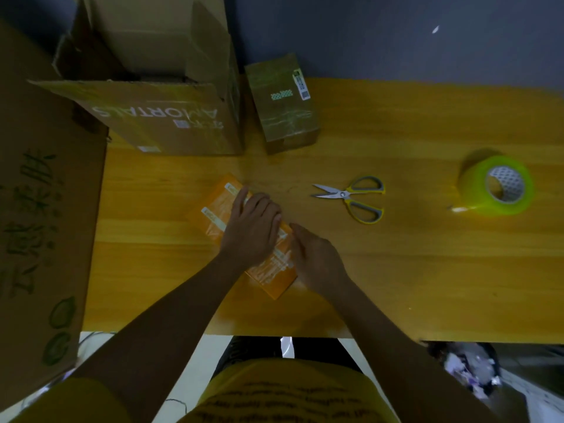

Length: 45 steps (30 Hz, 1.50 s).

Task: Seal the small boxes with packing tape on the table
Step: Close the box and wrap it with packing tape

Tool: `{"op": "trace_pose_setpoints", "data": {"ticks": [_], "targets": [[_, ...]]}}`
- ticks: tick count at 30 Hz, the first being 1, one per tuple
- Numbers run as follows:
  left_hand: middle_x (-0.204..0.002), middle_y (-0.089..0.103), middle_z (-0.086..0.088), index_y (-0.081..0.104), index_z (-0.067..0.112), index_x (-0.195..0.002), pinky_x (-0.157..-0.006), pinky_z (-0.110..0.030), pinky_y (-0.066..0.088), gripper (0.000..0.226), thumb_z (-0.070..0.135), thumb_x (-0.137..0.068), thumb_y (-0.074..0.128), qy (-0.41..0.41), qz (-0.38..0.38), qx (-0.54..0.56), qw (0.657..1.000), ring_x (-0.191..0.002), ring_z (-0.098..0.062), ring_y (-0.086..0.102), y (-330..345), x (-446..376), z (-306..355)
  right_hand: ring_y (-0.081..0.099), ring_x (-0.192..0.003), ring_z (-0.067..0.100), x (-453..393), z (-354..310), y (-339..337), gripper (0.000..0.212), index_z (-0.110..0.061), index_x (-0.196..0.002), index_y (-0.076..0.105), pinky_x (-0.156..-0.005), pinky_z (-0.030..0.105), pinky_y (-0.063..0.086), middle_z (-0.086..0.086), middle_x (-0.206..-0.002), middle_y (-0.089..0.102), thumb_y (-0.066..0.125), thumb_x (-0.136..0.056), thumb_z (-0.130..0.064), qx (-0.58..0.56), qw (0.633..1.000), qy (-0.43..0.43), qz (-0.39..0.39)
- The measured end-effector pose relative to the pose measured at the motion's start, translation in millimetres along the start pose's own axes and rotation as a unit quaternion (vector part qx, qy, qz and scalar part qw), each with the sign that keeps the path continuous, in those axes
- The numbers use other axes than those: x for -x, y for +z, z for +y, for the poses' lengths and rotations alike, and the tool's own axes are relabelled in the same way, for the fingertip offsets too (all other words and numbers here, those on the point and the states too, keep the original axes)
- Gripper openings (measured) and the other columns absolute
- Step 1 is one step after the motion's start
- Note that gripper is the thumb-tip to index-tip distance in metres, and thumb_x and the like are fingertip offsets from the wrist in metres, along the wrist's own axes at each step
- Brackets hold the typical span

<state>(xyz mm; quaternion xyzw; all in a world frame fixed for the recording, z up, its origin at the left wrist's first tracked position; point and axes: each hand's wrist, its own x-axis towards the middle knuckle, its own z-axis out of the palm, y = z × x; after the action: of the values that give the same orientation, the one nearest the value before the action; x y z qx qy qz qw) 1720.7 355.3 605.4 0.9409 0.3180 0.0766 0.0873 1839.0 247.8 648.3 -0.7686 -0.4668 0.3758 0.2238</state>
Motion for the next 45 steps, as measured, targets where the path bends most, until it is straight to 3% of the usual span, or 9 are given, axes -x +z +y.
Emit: {"op": "trace_pose_setpoints", "data": {"ticks": [3,9,14,19,24,32,35,42,45], "targets": [[-0.101,0.061,-0.005,0.061,0.012,-0.096,-0.115,-0.045,0.013,0.036,0.028,-0.099,0.028,0.004,-0.003,-0.007,1.0,-0.115,-0.024,0.05,1,0,-1,0.056,-0.073,0.016,-22,4,-2,0.049,-0.023,-0.133,0.053,-0.063,0.029,0.036,0.001,-0.085,0.064,0.036,-0.1,-0.054,-0.062,0.989,0.075,-0.115],[-0.099,0.061,-0.005,0.06,0.012,-0.094,-0.113,-0.047,0.018,0.03,0.024,-0.098,0.032,-0.005,0.004,0.0,1.0,-0.114,-0.022,0.048,3,-1,-1,0.042,-0.133,0.021,-43,15,-4,0.064,-0.033,-0.146,0.039,-0.096,0.029,0.033,-0.001,-0.147,0.044,0.04,-0.091,-0.065,-0.164,0.951,0.136,-0.226],[-0.098,0.062,-0.005,0.061,0.012,-0.094,-0.112,-0.046,0.017,0.03,0.023,-0.098,0.033,-0.012,0.028,0.036,0.999,-0.116,-0.02,0.046,4,0,-3,0.062,-0.084,0.024,-34,10,-6,0.059,-0.018,-0.119,0.065,-0.073,0.036,0.043,0.007,-0.091,0.067,0.036,-0.094,-0.063,-0.026,0.986,0.07,-0.151],[-0.096,0.063,-0.005,0.061,0.011,-0.092,-0.111,-0.044,0.018,0.033,0.024,-0.099,0.032,-0.034,0.044,0.054,0.997,-0.115,-0.018,0.045,3,1,0,0.058,-0.077,0.034,-11,1,17,0.066,-0.006,-0.101,0.065,-0.055,0.034,0.029,0.02,-0.09,0.067,0.022,-0.097,-0.055,0.104,0.993,0.028,0.038],[-0.1,0.064,-0.006,0.064,0.011,-0.095,-0.109,-0.041,0.015,0.047,0.033,-0.097,0.023,-0.123,0.007,0.069,0.99,-0.115,-0.023,0.051,-4,-4,11,0.063,-0.096,0.035,-10,4,10,0.051,-0.006,-0.112,0.069,-0.074,0.035,0.043,0.018,-0.105,0.07,0.034,-0.095,-0.039,-0.037,0.995,0.005,0.092],[-0.114,0.062,-0.003,0.056,0.024,-0.127,-0.108,-0.063,0.01,0.058,0.044,-0.095,0.013,-0.228,-0.079,-0.033,0.97,-0.108,-0.026,0.057,-17,19,13,0.04,-0.132,0.031,-78,-17,-8,0.039,-0.011,-0.128,0.054,-0.113,0.049,0.022,0.011,-0.134,0.054,0.03,-0.1,-0.025,0.321,0.946,-0.034,-0.021],[-0.1,0.063,-0.008,0.062,0.021,-0.116,-0.092,-0.059,0.038,0.045,0.038,-0.095,0.026,-0.245,-0.068,-0.081,0.964,-0.089,-0.031,0.059,-10,28,29,0.027,-0.143,0.03,-32,7,15,0.057,-0.009,-0.14,0.047,-0.113,0.053,0.024,0.012,-0.149,0.041,0.016,-0.1,-0.036,0.311,0.943,-0.093,0.08],[-0.096,0.062,-0.009,0.061,0.02,-0.114,-0.087,-0.052,0.037,0.042,0.038,-0.095,0.028,-0.225,-0.062,-0.073,0.97,-0.085,-0.031,0.057,-3,27,25,0.014,-0.148,0.021,37,57,24,0.063,-0.006,-0.15,0.028,-0.118,0.048,0.012,0.01,-0.159,0.022,0.019,-0.103,-0.047,0.319,0.924,-0.202,0.06],[-0.105,0.064,-0.008,0.063,0.019,-0.116,-0.093,-0.055,0.037,0.048,0.041,-0.096,0.026,-0.187,-0.016,-0.01,0.982,-0.095,-0.031,0.06,-6,29,19,0.024,-0.144,0.014,44,56,7,0.054,-0.009,-0.143,0.044,-0.116,0.041,0.021,0.006,-0.154,0.033,0.026,-0.104,-0.042,0.136,0.967,-0.207,0.063]]}}
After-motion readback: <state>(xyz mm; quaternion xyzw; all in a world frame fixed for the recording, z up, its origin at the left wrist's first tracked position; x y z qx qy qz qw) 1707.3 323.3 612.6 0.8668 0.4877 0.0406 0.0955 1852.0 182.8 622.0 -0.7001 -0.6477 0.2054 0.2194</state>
